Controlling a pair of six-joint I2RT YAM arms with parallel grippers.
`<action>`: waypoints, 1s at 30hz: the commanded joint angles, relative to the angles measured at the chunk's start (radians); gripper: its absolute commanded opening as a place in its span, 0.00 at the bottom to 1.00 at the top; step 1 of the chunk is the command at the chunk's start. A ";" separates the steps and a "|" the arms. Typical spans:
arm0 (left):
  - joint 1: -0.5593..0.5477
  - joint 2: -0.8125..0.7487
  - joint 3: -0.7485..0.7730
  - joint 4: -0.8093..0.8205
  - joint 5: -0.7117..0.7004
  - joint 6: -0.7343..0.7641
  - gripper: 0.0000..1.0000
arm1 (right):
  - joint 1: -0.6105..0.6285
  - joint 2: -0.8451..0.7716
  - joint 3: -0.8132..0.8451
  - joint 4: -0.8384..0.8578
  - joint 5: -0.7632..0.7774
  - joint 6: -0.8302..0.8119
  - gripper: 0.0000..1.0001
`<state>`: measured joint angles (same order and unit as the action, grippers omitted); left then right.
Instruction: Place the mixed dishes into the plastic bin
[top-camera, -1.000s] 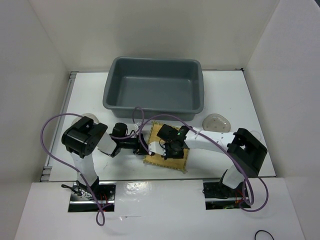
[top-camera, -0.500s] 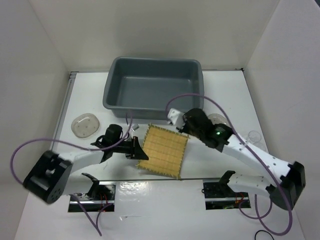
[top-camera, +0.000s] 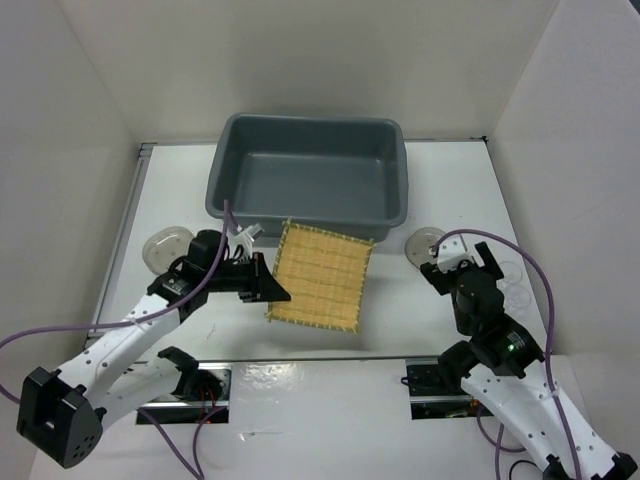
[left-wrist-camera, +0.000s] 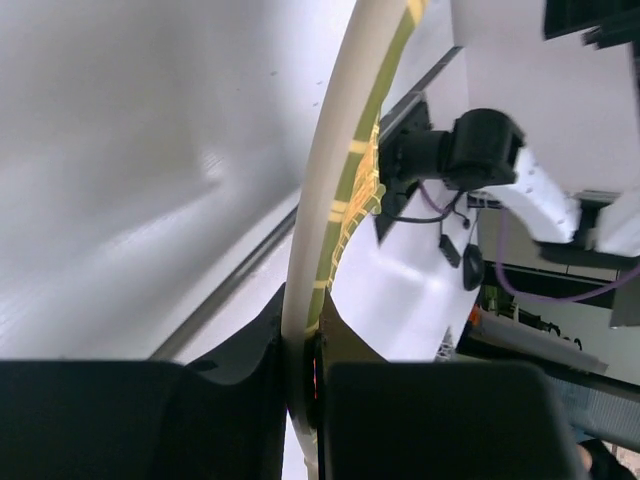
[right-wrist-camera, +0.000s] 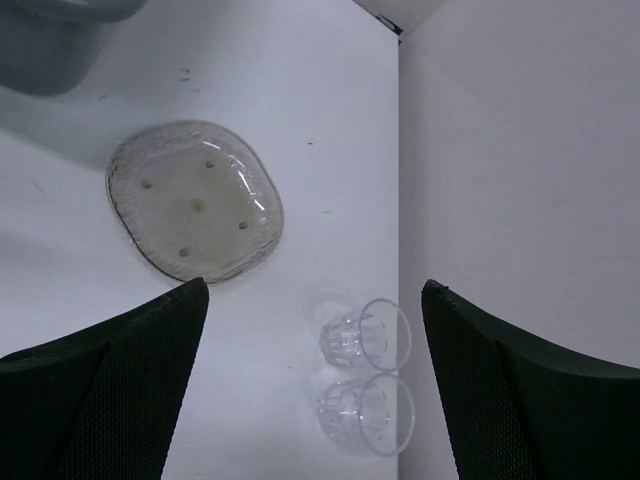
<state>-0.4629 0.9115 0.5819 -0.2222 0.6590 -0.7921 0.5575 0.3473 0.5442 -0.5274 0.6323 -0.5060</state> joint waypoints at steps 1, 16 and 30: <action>-0.005 0.016 0.192 0.018 0.048 -0.041 0.00 | -0.027 -0.025 -0.001 -0.002 0.006 0.115 0.91; 0.185 0.944 1.293 -0.252 0.111 0.056 0.00 | -0.103 -0.225 -0.044 0.101 -0.080 0.156 0.91; 0.194 1.424 1.628 -0.348 0.070 0.080 0.00 | -0.113 -0.234 -0.044 0.101 -0.080 0.156 0.91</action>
<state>-0.2726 2.3150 2.0754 -0.5976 0.6800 -0.7319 0.4511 0.1257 0.4923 -0.4671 0.5529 -0.3637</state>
